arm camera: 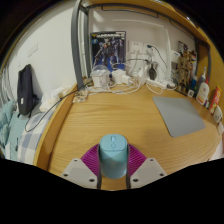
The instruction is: Arrange mouse
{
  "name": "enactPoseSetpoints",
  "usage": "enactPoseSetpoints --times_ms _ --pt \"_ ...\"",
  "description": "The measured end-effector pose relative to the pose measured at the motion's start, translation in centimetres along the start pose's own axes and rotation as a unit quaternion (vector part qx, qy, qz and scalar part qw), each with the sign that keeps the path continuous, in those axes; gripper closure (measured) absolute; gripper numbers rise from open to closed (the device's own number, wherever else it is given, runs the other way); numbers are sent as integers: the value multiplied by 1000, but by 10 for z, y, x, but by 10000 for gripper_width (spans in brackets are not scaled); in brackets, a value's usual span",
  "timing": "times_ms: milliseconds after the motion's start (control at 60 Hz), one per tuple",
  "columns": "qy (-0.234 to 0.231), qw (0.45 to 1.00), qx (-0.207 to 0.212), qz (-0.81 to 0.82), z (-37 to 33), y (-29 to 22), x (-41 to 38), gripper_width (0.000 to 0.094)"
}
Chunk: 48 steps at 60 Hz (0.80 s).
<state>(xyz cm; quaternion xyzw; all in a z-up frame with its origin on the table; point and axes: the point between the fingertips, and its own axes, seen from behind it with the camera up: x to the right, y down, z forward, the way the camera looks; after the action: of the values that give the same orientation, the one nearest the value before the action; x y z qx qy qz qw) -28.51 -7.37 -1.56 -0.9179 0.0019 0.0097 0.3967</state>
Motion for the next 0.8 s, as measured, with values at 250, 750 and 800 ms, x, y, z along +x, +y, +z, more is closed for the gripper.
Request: enactPoseSetpoints --times_ms 250,750,800 --pt "-62 998 9 -22 -34 -52 -9 610" --pt "22 987 151 -48 -54 -288 244 600" --pt "33 989 134 -52 -38 -280 267 601"
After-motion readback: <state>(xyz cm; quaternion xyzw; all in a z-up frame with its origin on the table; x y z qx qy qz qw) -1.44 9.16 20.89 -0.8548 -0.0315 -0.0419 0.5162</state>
